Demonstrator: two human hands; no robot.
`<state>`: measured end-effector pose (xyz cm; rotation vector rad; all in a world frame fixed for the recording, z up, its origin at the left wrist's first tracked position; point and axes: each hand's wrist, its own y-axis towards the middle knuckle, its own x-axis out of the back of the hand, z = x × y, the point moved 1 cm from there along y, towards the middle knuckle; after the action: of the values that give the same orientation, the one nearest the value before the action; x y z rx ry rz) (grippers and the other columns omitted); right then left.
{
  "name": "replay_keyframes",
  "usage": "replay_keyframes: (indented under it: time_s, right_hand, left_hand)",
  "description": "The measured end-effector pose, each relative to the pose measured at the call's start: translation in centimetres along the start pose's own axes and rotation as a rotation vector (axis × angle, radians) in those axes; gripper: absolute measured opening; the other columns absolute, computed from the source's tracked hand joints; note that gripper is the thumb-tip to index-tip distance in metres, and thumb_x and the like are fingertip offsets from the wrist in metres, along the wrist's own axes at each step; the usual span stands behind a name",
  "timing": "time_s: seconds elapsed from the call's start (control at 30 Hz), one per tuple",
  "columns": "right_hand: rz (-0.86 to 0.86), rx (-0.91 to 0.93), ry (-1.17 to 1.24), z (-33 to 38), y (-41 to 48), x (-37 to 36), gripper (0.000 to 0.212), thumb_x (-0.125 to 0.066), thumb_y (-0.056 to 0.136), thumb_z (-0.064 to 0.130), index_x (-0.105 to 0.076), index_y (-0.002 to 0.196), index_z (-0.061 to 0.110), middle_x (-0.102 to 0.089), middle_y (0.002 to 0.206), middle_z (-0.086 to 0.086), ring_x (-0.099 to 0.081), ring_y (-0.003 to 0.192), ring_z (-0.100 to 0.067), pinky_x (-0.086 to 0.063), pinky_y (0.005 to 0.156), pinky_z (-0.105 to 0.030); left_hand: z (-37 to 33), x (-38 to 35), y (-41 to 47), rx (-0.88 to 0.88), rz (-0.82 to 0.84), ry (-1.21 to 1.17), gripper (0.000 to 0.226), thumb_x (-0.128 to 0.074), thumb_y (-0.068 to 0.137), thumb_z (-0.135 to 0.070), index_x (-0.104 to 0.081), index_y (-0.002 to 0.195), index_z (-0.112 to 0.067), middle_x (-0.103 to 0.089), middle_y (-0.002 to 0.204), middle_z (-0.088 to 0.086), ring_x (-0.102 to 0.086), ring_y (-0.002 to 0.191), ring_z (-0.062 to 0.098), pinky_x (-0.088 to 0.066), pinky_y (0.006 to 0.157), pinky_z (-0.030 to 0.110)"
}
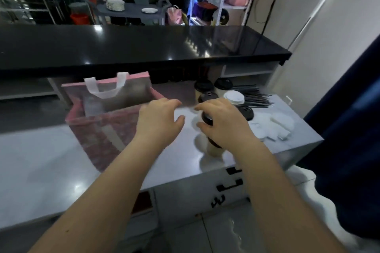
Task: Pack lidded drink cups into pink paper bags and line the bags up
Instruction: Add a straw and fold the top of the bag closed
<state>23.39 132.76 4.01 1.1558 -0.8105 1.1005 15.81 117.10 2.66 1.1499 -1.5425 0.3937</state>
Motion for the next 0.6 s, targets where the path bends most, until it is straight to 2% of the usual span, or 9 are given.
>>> replay_keyframes:
  time_s: [0.13,0.2,0.37,0.5,0.6]
  right_hand:
    - [0.006,-0.084,0.027,-6.7,-7.2,1.0,0.039,-0.067,0.085,0.022,-0.061,0.124,0.019,-0.064,0.114,-0.001,-0.048,0.110,-0.025,-0.042,0.090,-0.037]
    - [0.045,-0.134,0.033,-9.8,-10.6,1.0,0.039,-0.067,0.085,0.023,-0.062,0.123,0.018,-0.064,0.115,-0.001,-0.048,0.112,-0.026,-0.041,0.093,-0.039]
    - [0.045,-0.300,0.153,-15.7,-18.1,0.6,0.037,-0.068,0.085,0.021,-0.063,0.122,0.019,-0.063,0.119,0.001,-0.047,0.117,-0.021,-0.041,0.097,-0.038]
    - [0.025,-0.419,0.224,-19.2,-21.6,-0.7,0.036,-0.068,0.086,0.021,-0.063,0.121,0.022,-0.062,0.120,0.007,-0.044,0.120,-0.015,-0.040,0.098,-0.031]
    - [0.034,-0.468,0.258,-21.2,-22.4,-1.7,0.035,-0.067,0.086,0.022,-0.063,0.121,0.024,-0.060,0.119,0.009,-0.043,0.119,-0.011,-0.035,0.096,-0.025]
  left_hand:
    - [-8.1,-5.8,-2.3,-0.038,0.046,-0.062,0.033,-0.061,0.087,-0.036,-0.065,0.118,-0.026,-0.063,0.110,0.002,-0.055,0.106,0.028,-0.042,0.085,0.040]
    - [-11.9,-8.6,-3.7,-0.049,0.089,-0.091,0.029,-0.061,0.085,-0.033,-0.067,0.113,-0.027,-0.062,0.102,0.001,-0.055,0.101,0.029,-0.043,0.081,0.039]
    - [-18.8,-14.0,-6.6,-0.103,0.236,-0.103,0.035,-0.060,0.088,-0.038,-0.064,0.121,-0.027,-0.060,0.110,0.000,-0.054,0.107,0.026,-0.043,0.085,0.040]
    - [-21.4,-16.1,-7.5,-0.127,0.288,-0.093,0.035,-0.059,0.090,-0.034,-0.063,0.123,-0.024,-0.061,0.111,0.001,-0.053,0.107,0.026,-0.041,0.083,0.039]
    - [-22.1,-17.0,-6.6,-0.111,0.331,-0.138,0.042,-0.059,0.092,-0.031,-0.055,0.133,-0.021,-0.061,0.123,0.004,-0.053,0.114,0.026,-0.042,0.091,0.040]
